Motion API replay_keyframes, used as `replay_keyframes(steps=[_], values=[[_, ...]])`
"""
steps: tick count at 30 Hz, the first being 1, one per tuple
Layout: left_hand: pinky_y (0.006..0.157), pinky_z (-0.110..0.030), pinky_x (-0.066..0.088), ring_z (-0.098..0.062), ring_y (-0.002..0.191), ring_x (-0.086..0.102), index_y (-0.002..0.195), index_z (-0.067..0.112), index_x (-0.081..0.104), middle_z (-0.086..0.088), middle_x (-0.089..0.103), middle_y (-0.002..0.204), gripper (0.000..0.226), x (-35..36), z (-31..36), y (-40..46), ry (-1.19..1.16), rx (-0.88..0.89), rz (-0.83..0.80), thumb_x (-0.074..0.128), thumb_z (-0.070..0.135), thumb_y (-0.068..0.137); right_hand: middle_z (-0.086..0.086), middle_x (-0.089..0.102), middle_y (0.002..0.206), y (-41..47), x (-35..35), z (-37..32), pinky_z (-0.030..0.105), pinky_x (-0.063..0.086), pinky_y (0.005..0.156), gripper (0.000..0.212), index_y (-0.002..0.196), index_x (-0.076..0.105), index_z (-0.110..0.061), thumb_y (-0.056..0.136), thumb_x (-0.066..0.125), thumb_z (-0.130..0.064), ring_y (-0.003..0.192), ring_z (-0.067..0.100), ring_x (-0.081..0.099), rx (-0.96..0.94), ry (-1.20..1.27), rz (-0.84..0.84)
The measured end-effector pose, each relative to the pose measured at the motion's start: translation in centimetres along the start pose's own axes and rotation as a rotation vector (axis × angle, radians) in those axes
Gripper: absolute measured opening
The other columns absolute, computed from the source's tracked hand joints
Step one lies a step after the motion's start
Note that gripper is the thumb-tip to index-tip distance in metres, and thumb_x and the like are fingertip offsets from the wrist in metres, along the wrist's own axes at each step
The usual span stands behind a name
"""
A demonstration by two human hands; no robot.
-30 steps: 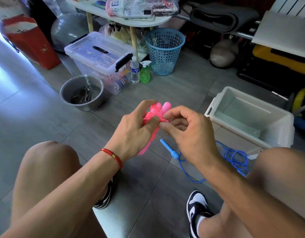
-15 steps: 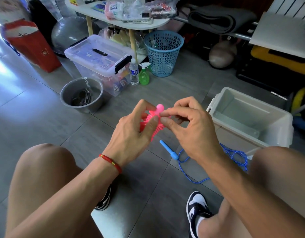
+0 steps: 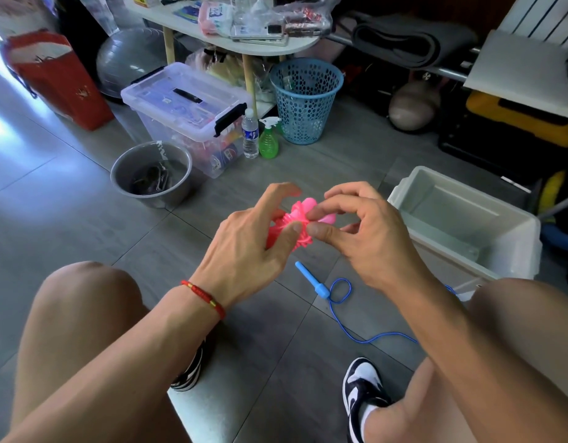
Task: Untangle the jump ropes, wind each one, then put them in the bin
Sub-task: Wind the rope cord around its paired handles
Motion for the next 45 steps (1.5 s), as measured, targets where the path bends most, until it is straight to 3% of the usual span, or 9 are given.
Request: replay_keyframes(steps=[5, 9, 13, 18, 22, 27, 33, 41, 45], values=[[0.071, -0.039, 0.051, -0.02, 0.078, 0.063, 0.132, 0.029, 0.048, 0.008, 0.07, 0.089, 0.035, 0.0, 0.4, -0.1, 0.083, 0.062, -0.001, 0.054, 0.035, 0.098, -0.012, 0.058, 0.111, -0.1, 0.7, 0.7, 0.026, 0.049, 0.082, 0.019, 0.088, 0.076, -0.03, 0.074, 0.087, -0.036, 0.099, 0.006, 0.06, 0.048, -0.003, 0.003], [0.071, -0.041, 0.05, -0.02, 0.071, 0.058, 0.133, 0.033, 0.046, 0.006, 0.067, 0.086, 0.03, 0.4, -0.5, 0.0, 0.058, 0.027, -0.028, 0.051, 0.033, 0.103, -0.005, 0.066, 0.106, -0.2, 1.8, 0.2, 0.018, 0.051, 0.086, 0.013, 0.091, 0.075, -0.024, 0.082, 0.082, -0.031, 0.093, 0.008, 0.063, 0.041, 0.106, -0.04], [0.07, -0.042, 0.052, -0.02, 0.068, 0.06, 0.127, 0.042, 0.048, 0.003, 0.068, 0.082, 0.024, 0.7, -1.2, 0.2, -0.076, -0.03, -0.066, 0.05, 0.035, 0.104, 0.008, 0.065, 0.112, 0.1, 2.1, 0.6, 0.04, 0.062, 0.082, 0.013, 0.104, 0.076, -0.013, 0.092, 0.073, -0.012, 0.094, 0.018, 0.067, 0.076, 0.231, -0.147], [0.069, -0.045, 0.053, -0.025, 0.069, 0.063, 0.116, 0.034, 0.043, 0.001, 0.07, 0.084, 0.015, 0.9, -1.5, 0.4, -0.136, -0.026, -0.094, 0.052, 0.035, 0.104, -0.005, 0.06, 0.122, 0.1, 2.1, -0.1, 0.04, 0.053, 0.1, 0.026, 0.105, 0.074, -0.021, 0.081, 0.084, -0.017, 0.11, 0.008, 0.064, 0.008, 0.102, -0.265], [0.065, -0.042, 0.051, -0.021, 0.066, 0.06, 0.11, 0.032, 0.042, 0.002, 0.066, 0.078, 0.01, 1.7, -0.9, 0.0, -0.092, 0.028, -0.136, 0.05, 0.03, 0.105, -0.008, 0.05, 0.131, 0.3, 2.4, 0.7, 0.042, 0.051, 0.1, 0.021, 0.099, 0.073, -0.022, 0.082, 0.084, -0.019, 0.115, 0.006, 0.059, 0.032, 0.009, -0.31], [0.064, -0.04, 0.051, -0.019, 0.065, 0.056, 0.108, 0.031, 0.045, 0.002, 0.064, 0.077, 0.007, 2.0, -0.9, -0.2, -0.106, 0.025, -0.165, 0.049, 0.026, 0.105, -0.005, 0.05, 0.132, 0.1, 3.1, 0.5, 0.039, 0.056, 0.092, 0.018, 0.097, 0.068, -0.022, 0.085, 0.081, -0.018, 0.115, 0.005, 0.058, 0.008, -0.012, -0.418], [0.067, -0.041, 0.054, -0.022, 0.067, 0.065, 0.106, 0.03, 0.047, 0.002, 0.066, 0.076, 0.003, 2.3, -0.8, -0.5, -0.168, 0.028, -0.204, 0.049, 0.028, 0.107, -0.013, 0.056, 0.126, 0.1, 3.0, 0.8, 0.044, 0.052, 0.101, 0.015, 0.093, 0.072, -0.024, 0.083, 0.083, -0.021, 0.115, 0.006, 0.061, 0.022, 0.028, -0.428], [0.069, -0.043, 0.053, -0.024, 0.07, 0.064, 0.105, 0.026, 0.049, 0.0, 0.067, 0.081, 0.015, 2.7, -0.4, -0.6, -0.157, 0.09, -0.231, 0.048, 0.041, 0.103, -0.011, 0.066, 0.115, -0.4, 2.9, 0.8, 0.037, 0.056, 0.095, 0.015, 0.088, 0.075, -0.015, 0.079, 0.079, -0.004, 0.104, 0.008, 0.068, 0.044, 0.075, -0.432], [0.064, -0.027, 0.049, -0.015, 0.063, 0.054, 0.104, 0.021, 0.05, 0.003, 0.065, 0.074, 0.016, 2.7, -0.4, -0.4, -0.176, 0.066, -0.196, 0.051, 0.037, 0.103, -0.014, 0.068, 0.107, -0.1, 2.7, 0.8, 0.02, 0.052, 0.08, 0.011, 0.078, 0.067, -0.018, 0.075, 0.076, -0.013, 0.09, 0.002, 0.066, 0.019, -0.045, -0.299]])
Point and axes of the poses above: each hand's wrist, its own y-axis towards the middle knuckle, its own x-axis out of the palm, z = x × y, the point moved 10 cm from there along y, towards the middle knuckle
